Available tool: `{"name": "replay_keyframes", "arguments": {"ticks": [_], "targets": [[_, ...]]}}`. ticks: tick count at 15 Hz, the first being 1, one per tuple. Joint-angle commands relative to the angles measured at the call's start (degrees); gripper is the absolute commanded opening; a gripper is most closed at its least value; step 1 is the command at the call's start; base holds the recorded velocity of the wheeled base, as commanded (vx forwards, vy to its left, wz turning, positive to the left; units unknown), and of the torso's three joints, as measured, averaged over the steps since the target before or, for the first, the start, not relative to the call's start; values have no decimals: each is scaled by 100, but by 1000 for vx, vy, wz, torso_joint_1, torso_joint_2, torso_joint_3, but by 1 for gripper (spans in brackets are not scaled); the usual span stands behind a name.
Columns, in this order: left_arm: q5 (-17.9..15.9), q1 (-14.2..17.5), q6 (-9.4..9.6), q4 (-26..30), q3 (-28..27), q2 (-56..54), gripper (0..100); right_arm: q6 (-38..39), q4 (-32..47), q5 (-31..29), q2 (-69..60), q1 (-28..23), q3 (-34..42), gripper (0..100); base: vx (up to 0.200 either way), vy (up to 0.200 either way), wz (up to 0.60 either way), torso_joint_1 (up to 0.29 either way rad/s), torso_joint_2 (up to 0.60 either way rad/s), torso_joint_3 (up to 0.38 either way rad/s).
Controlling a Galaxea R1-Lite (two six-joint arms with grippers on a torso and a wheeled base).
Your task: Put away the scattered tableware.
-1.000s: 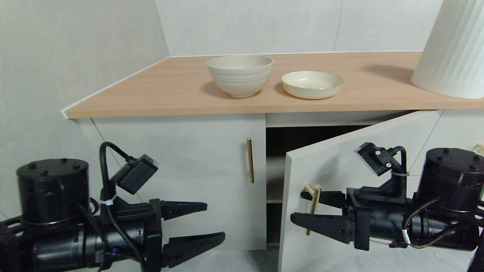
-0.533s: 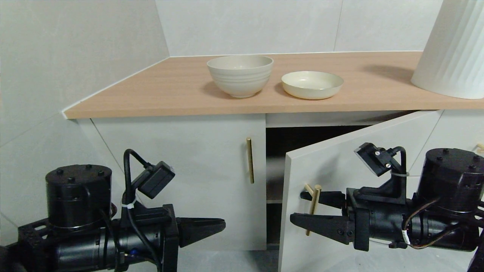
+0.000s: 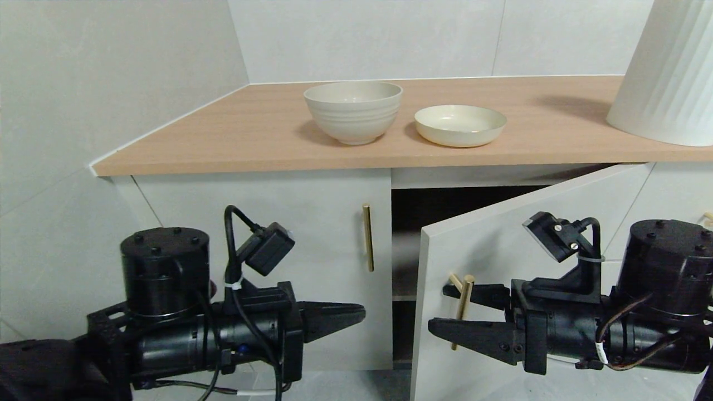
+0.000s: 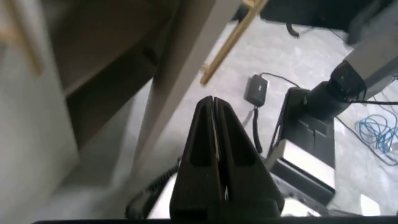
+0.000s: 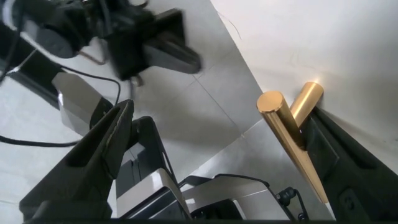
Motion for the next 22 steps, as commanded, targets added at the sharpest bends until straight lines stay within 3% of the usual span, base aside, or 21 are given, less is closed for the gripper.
{"name": "replay_keyframes", "arguments": {"ticks": [1,2,4,5,6,7,8,15,22], "targets": [[30,-227,12,-540,-478,1153,0,-3,-37,13,-92,3,6,100,0,0,0,0,0,0],[83,-227,-14,-804,-478,1381,0,-3,-37,22,-101,3,6,100,0,0,0,0,0,0],[637,-350,-58,-2245,-443,2243,0,-3,-37,22,-118,3,6,100,0,0,0,0,0,0],[953,-446,-207,-2931,-443,2559,0,-3,-37,22,-127,3,15,100,0,0,0,0,0,0],[1243,-640,-568,-3696,-495,2858,0,-12,-37,22,-145,3,15,100,0,0,0,0,0,0],[1313,-754,-867,-4073,-601,3025,0,-3,-37,22,-154,3,15,100,0,0,0,0,0,0],[1340,-815,-955,-4109,-627,3060,0,-3,-37,22,-154,3,15,100,0,0,0,0,0,0],[1524,-868,-955,-4126,-803,3139,0,-47,-37,4,-154,-23,103,100,0,0,0,0,0,0],[1533,-912,-955,-4126,-864,3192,0,-1137,24,-31,13,-603,340,100,0,0,0,0,0,0]]}}
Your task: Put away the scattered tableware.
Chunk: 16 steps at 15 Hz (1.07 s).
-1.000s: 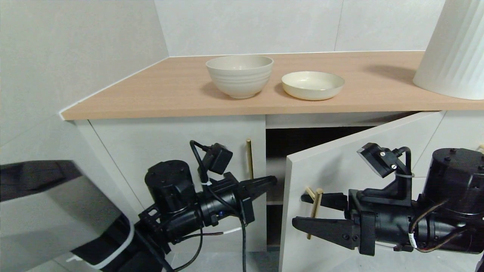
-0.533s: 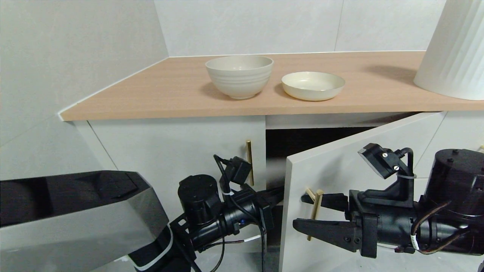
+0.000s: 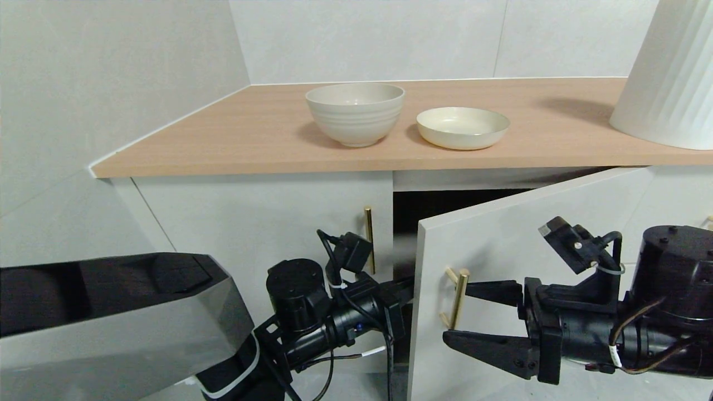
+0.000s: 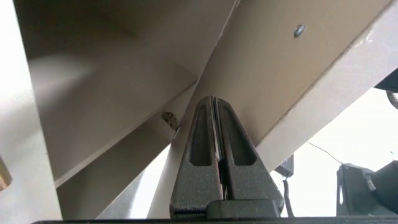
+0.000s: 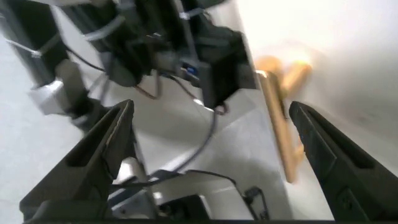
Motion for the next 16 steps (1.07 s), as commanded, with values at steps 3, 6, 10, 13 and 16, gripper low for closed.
{"name": "replay_keyframes", "arguments": {"ticks": [3,6,10,13,16], "targets": [[-25,-19,-1,-1,-105,3,0,-124,35,-50,-23,-161,265,100,0,0,0,0,0,0],[-25,-19,-1,52,-263,-32,0,-423,88,-560,-339,-205,607,100,0,0,0,0,0,0],[-25,-107,43,913,-975,-279,0,-748,1336,-2133,-1561,50,810,100,0,0,0,0,0,0],[-25,-212,456,1353,-861,-533,0,-326,3744,-2160,-2510,419,1,100,0,0,0,0,0,0],[-25,-397,807,1344,-597,-560,0,-318,3955,-2160,-2598,472,-78,100,0,0,0,0,0,0]]}}
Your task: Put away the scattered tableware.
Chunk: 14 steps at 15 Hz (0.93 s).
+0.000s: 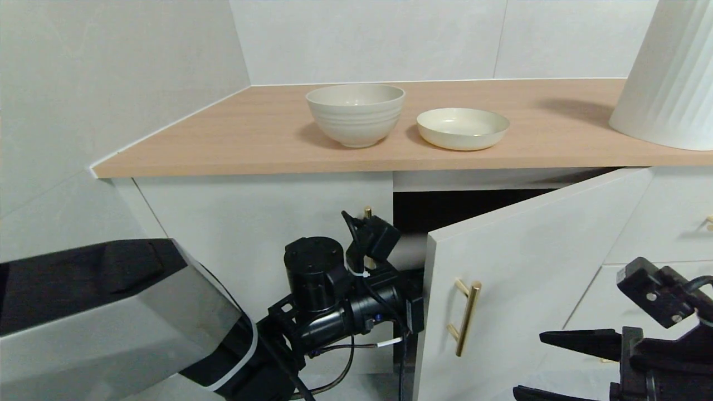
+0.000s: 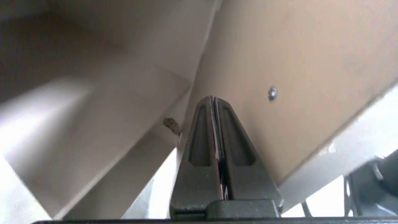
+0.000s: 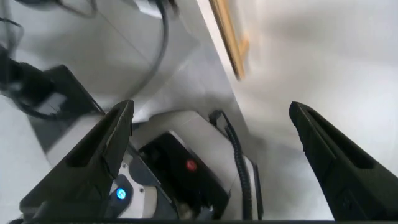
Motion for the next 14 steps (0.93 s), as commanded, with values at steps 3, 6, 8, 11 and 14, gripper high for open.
{"name": "replay_keyframes", "arguments": {"ticks": [3,6,8,11,14], "targets": [[6,-156,10,17,83,-79,0,-5,38,-1,-221,69,-69,100,0,0,0,0,0,0],[32,-183,-7,17,83,-79,0,-31,47,17,-186,95,-8,100,-200,0,0,5,-1,1],[32,-192,-7,17,66,-70,0,-31,55,17,-177,174,10,100,-200,0,0,2,0,7],[32,-183,-7,17,-93,53,0,-57,55,8,-186,209,45,100,-67,0,0,1,2,1],[32,-183,-16,78,-488,272,0,-57,55,8,-177,209,45,100,0,0,0,0,0,0]]}}
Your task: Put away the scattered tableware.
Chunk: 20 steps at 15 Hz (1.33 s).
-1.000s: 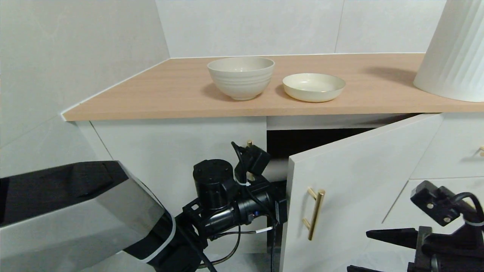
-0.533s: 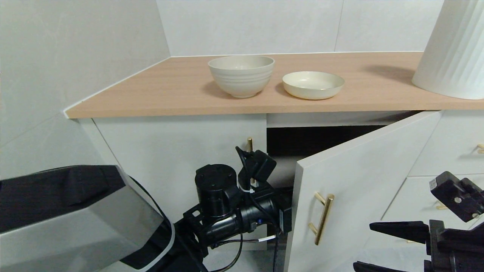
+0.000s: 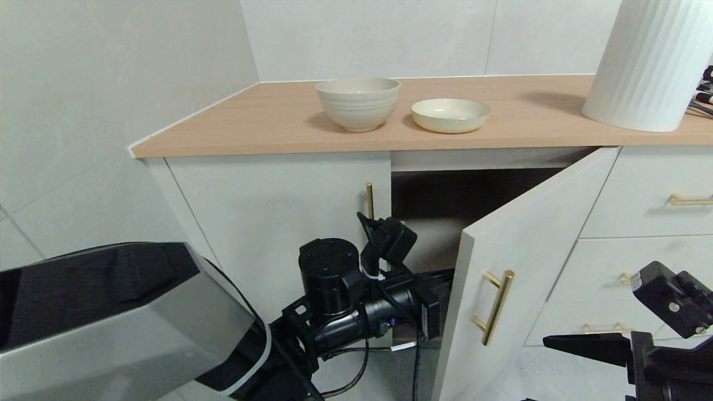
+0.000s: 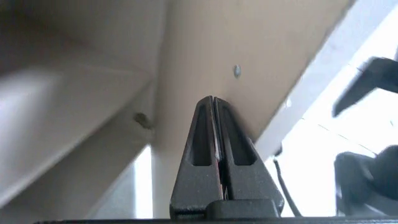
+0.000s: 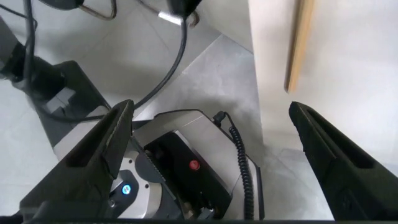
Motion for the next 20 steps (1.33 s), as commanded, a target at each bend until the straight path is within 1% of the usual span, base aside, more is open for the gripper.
{"name": "replay_keyframes", "arguments": {"ticks": [1,2,4,5,7,8,10,13,14,15,17,18,19,20], "targets": [[8,-6,-10,127,-343,223,0,1,-3,6,28,6,1,100,0,0,0,0,0,0],[8,-6,-10,312,-554,320,0,1,-3,6,28,6,1,100,0,0,0,0,0,0],[8,-6,-10,453,-782,434,0,1,-3,-3,28,6,1,100,0,0,0,0,0,0],[8,-15,-10,628,-1011,469,0,1,-3,-3,28,14,1,100,-200,0,0,7,2,-2],[8,-24,-10,866,-1239,469,0,1,-3,-3,19,6,10,100,-200,0,0,10,0,-2],[8,-24,-10,857,-1239,460,0,1,-3,-3,19,6,10,100,-200,0,0,7,-2,2],[8,-24,-10,857,-1257,469,0,1,-3,-12,1,6,10,100,0,0,0,0,0,0],[25,-24,-19,936,-1626,689,0,1,-3,-3,-25,14,10,100,0,0,0,0,0,0],[95,-24,-10,1041,-1679,707,0,1,-3,-3,-25,23,10,100,0,0,0,0,0,0],[262,-59,-10,1191,-1749,733,0,1,-3,6,-34,32,10,100,0,0,0,0,0,0],[412,-235,-10,1235,-1837,750,0,1,-3,32,-60,50,10,100,0,0,0,0,0,0],[403,-454,-10,1226,-1846,724,0,10,-3,41,-130,164,10,100,0,0,0,0,0,0],[298,-736,-54,1191,-1802,663,0,10,-3,50,-262,296,19,100,0,0,0,0,0,0],[-318,-1281,-547,1191,-1573,434,0,19,-12,190,-500,595,54,100,0,0,0,0,0,0]]}}
